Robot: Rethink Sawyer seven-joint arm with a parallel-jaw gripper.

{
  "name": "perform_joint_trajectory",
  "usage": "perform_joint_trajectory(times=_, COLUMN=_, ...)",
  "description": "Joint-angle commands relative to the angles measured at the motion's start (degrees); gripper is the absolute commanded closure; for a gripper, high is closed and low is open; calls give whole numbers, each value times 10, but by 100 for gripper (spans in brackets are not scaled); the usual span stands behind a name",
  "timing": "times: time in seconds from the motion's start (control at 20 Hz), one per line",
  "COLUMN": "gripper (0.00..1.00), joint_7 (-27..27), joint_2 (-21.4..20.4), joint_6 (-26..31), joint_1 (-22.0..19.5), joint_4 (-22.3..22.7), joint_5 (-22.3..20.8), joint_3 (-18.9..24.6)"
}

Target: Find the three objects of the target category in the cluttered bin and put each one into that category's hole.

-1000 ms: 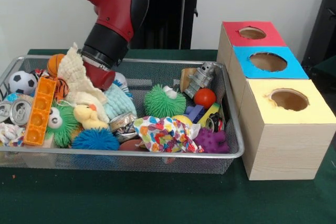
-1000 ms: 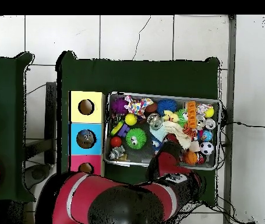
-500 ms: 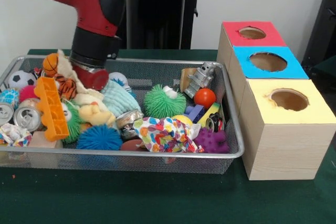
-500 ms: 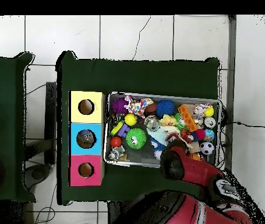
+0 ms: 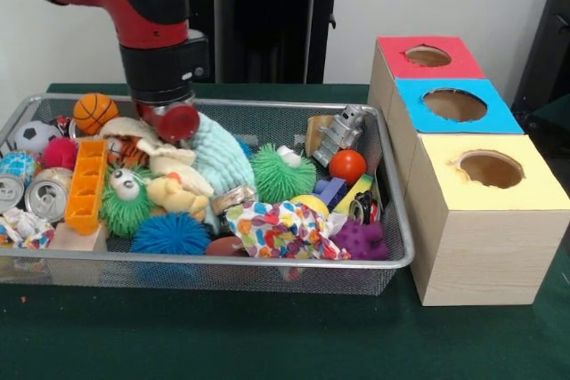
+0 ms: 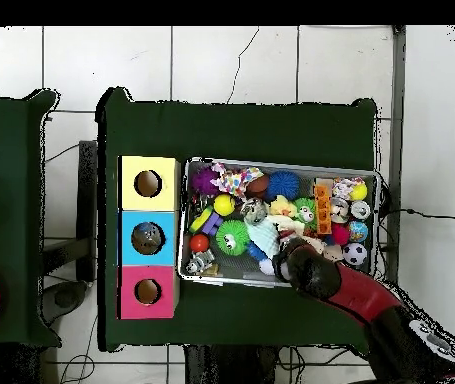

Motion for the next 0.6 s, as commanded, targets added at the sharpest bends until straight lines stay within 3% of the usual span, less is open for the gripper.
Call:
perform_joint_trajectory(times=0.05, gripper=0, joint_7=-16, joint_2=46, joint_6=93, joint_1=-18, joint_4=111, joint_5=4, joint_3=158)
perform_joint_trajectory(times=0.25, gripper=0, joint_7=-27, joint_2=30, joint_6=28, joint_1=21, joint_4=97, joint_5=-53, joint_3=130)
perform_joint_trajectory(times=0.45, gripper=0, joint_7=-17, joint_2=-4, joint_6=-103, joint_1=163, joint_4=25, joint_5=-135, joint_3=-23)
perform_joint_trajectory(times=0.6, gripper=0, joint_7=-26, joint_2=18, joint_6=-162, joint_1=199, joint_4=-16, joint_5=-164, joint_3=-73)
